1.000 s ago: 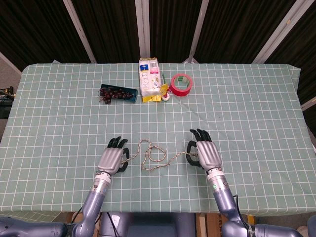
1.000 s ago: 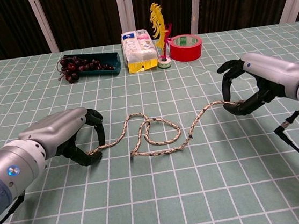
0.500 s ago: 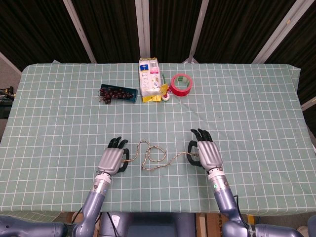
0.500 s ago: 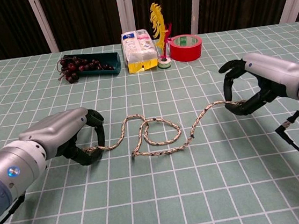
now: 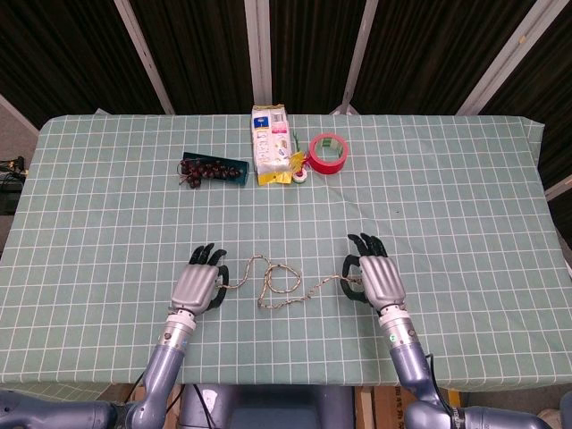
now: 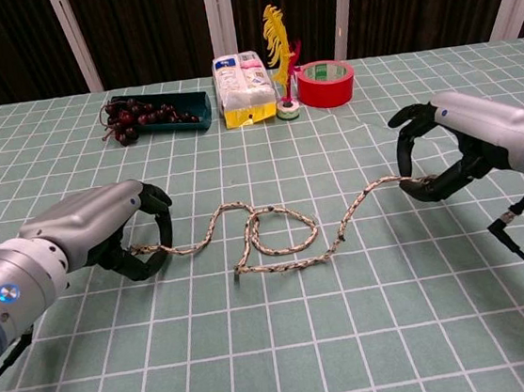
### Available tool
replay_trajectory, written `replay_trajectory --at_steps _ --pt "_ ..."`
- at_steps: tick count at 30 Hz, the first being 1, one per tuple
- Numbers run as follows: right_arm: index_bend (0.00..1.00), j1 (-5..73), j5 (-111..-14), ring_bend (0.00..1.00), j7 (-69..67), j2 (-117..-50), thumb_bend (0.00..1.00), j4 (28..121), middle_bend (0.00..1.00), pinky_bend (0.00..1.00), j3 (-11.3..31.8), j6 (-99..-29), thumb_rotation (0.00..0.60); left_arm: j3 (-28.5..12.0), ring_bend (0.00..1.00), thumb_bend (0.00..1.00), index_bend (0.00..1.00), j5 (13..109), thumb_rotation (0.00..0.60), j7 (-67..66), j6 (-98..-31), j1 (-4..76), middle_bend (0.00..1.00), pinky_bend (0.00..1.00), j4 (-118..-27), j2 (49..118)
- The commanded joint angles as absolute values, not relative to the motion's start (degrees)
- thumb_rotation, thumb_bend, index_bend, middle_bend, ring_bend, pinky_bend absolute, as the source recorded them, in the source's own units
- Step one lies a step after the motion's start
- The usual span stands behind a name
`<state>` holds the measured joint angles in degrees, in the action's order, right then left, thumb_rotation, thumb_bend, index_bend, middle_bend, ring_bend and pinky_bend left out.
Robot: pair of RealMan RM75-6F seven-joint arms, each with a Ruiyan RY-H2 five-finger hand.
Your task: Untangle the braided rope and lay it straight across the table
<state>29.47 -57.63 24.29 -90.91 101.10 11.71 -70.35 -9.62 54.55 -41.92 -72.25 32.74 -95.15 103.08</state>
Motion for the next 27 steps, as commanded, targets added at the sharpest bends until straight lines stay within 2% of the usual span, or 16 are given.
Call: replay_trajectory --at_steps 1,7,18,27 --pt "0.63 29.34 -57.81 0.0 24.38 -90.52 0.44 101.44 0.14 0.0 11.66 -70.59 0.6 -9.47 0.0 0.59 0.58 55.04 0.6 -41.68 -72.48 32.47 0.15 0.0 -96.05 101.27" --pt "0.63 28.81 -58.23 0.0 24.45 -88.95 0.44 102.35 0.14 0.0 11.51 -71.26 0.6 -9.49 0.0 0.6 0.59 56.27 0.6 -40.43 -72.74 31.71 0.15 0.0 -98.61 95.88" --pt "0.63 26.07 -59.23 0.0 21.78 -82.36 0.44 102.97 0.14 0.0 11.16 -72.64 0.6 -8.19 0.0 0.6 0.59 59.32 0.6 -34.44 -72.5 28.32 0.15 0.0 -104.94 80.8" --pt "0.64 24.58 -59.49 0.0 20.45 -78.98 0.44 103.02 0.14 0.0 11.16 -73.33 0.6 -7.35 0.0 0.6 0.59 61.47 0.6 -27.89 -72.22 25.82 0.15 0.0 -105.82 73.46"
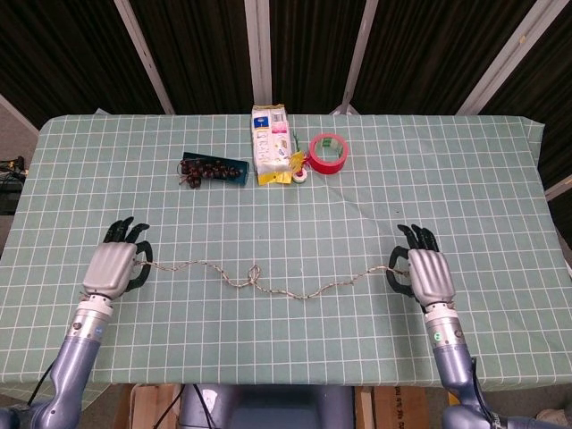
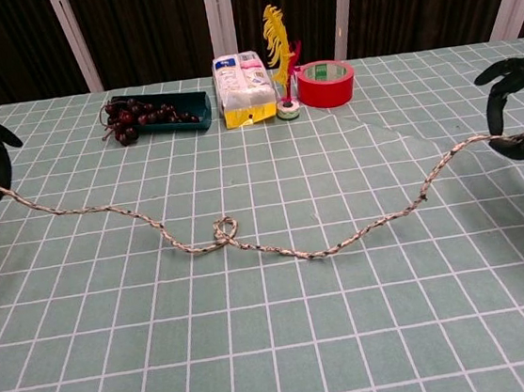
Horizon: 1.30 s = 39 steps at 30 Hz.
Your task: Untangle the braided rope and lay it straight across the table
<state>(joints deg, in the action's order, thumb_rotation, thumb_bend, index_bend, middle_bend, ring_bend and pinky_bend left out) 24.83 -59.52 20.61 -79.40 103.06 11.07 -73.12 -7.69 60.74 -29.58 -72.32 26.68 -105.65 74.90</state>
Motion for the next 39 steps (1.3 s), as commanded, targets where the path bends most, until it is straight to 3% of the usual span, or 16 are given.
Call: replay_trajectory --at_steps 1,15,39 --pt "0.64 24.49 -59.42 0.0 20.41 -78.69 0.44 102.93 0.14 0.0 11.24 -73.4 0.6 -7.29 0.0 0.6 0.59 61.7 0.6 -27.21 -72.15 25.62 0.15 0.0 -105.75 72.97" --pt "0.64 23.17 -56.7 0.0 18.67 -76.0 0.44 98.7 0.14 0.0 12.35 -73.0 0.6 -5.68 0.0 0.6 0.59 64.95 0.6 -21.66 -71.62 23.61 0.15 0.0 -103.39 69.73" --pt "0.64 21.9 -55.19 0.0 16.0 -78.02 0.44 89.56 0.14 0.0 11.75 -70.7 0.6 -4.31 0.0 0.61 0.59 64.85 0.6 -20.99 -70.05 22.71 0.15 0.0 -95.98 74.55"
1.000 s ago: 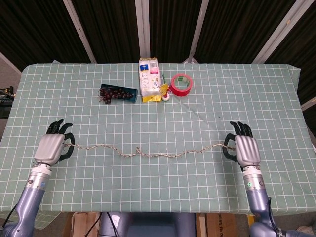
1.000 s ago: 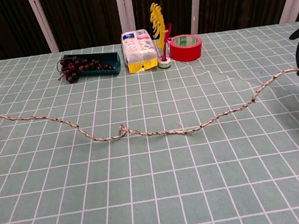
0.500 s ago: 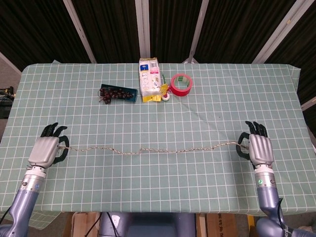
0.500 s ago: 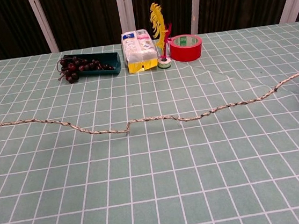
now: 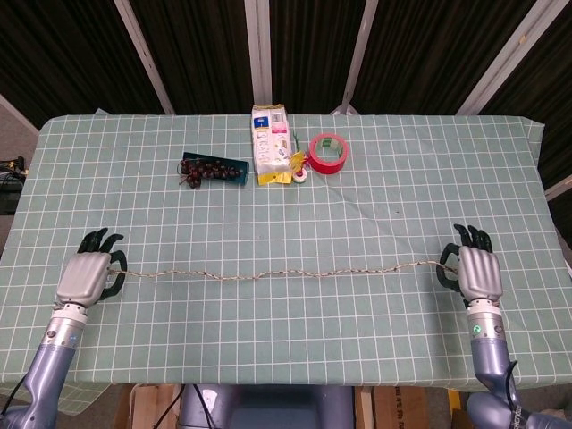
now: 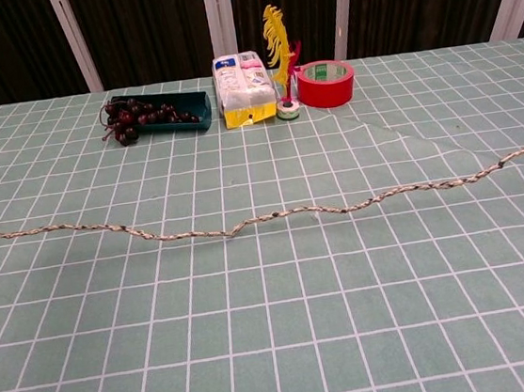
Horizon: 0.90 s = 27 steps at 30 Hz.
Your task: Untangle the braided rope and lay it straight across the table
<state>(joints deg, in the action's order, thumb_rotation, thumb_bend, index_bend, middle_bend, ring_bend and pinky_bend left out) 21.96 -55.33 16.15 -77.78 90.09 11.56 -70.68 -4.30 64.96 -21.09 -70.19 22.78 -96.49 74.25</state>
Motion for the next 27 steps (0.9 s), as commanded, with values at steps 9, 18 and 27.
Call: replay_trajectory --at_steps 9,18,27 --pt "0.64 21.6 -54.55 0.0 15.92 -78.37 0.44 87.77 0.14 0.0 11.89 -69.99 0.6 -4.33 0.0 0.61 0.59 64.68 0.6 -20.57 -69.41 22.54 0.15 0.0 -94.32 75.44" --pt "0.64 21.23 -54.52 0.0 15.95 -78.98 0.44 86.33 0.14 0.0 11.39 -69.2 0.6 -4.0 0.0 0.6 0.59 64.56 0.6 -21.06 -68.95 22.36 0.15 0.0 -93.23 76.88" --pt "0.63 21.13 -53.83 0.0 16.97 -79.37 0.44 85.57 0.14 0.0 10.88 -68.05 0.6 -3.85 0.0 0.6 0.58 63.48 0.6 -22.79 -68.35 22.46 0.14 0.0 -91.56 78.77"
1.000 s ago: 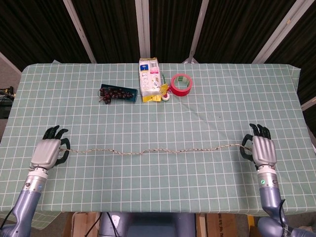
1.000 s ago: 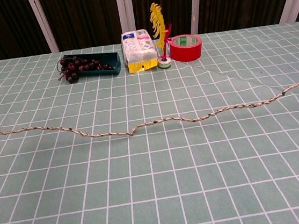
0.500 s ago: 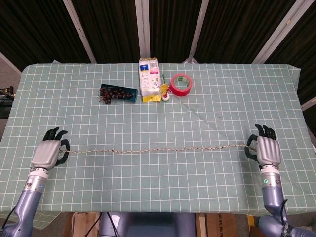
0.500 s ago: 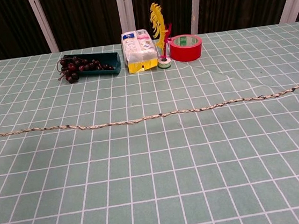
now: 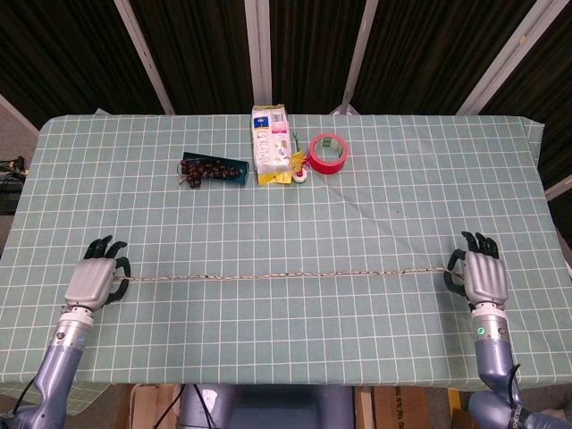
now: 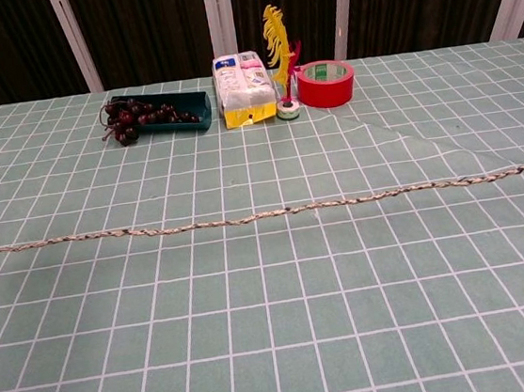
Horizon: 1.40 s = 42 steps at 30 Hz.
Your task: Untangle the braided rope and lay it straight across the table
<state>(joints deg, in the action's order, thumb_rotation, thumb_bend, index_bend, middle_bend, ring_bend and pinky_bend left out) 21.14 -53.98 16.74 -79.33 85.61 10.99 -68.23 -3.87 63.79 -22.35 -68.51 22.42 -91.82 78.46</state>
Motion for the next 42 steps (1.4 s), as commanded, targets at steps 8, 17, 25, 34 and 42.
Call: replay_trajectory --at_steps 8,17,25,34,42 --pt "0.25 21.26 -52.69 0.0 19.16 -78.72 0.44 86.29 0.03 0.0 10.16 -66.56 0.6 -3.53 0.0 0.48 0.47 62.77 0.6 -24.78 -67.73 22.58 0.08 0.0 -91.51 78.37" --pt "0.0 21.13 -51.24 0.0 21.68 -76.88 0.44 88.7 0.0 0.0 9.72 -66.37 0.6 -3.12 0.0 0.31 0.31 63.04 0.6 -25.2 -67.87 22.09 0.0 0.0 -92.28 75.74" --pt "0.0 19.06 -57.46 0.0 17.35 -72.36 0.43 94.25 0.0 0.0 9.22 -69.32 0.6 -2.95 0.0 0.2 0.25 68.46 0.6 -17.87 -72.19 19.23 0.0 0.0 -95.46 71.24" --pt "0.0 12.64 -79.57 0.0 5.05 -64.78 0.24 95.57 0.0 0.0 2.87 -79.06 0.6 1.2 0.0 0.03 0.1 82.39 0.6 -9.87 -84.13 12.44 0.0 0.0 -97.69 65.34" --pt "0.0 6.59 -92.11 0.0 -0.33 -60.83 0.21 91.01 0.0 0.0 -2.58 -89.12 0.6 5.85 0.0 0.02 0.09 93.13 0.6 -5.8 -94.64 5.83 0.0 0.0 -94.78 61.29"
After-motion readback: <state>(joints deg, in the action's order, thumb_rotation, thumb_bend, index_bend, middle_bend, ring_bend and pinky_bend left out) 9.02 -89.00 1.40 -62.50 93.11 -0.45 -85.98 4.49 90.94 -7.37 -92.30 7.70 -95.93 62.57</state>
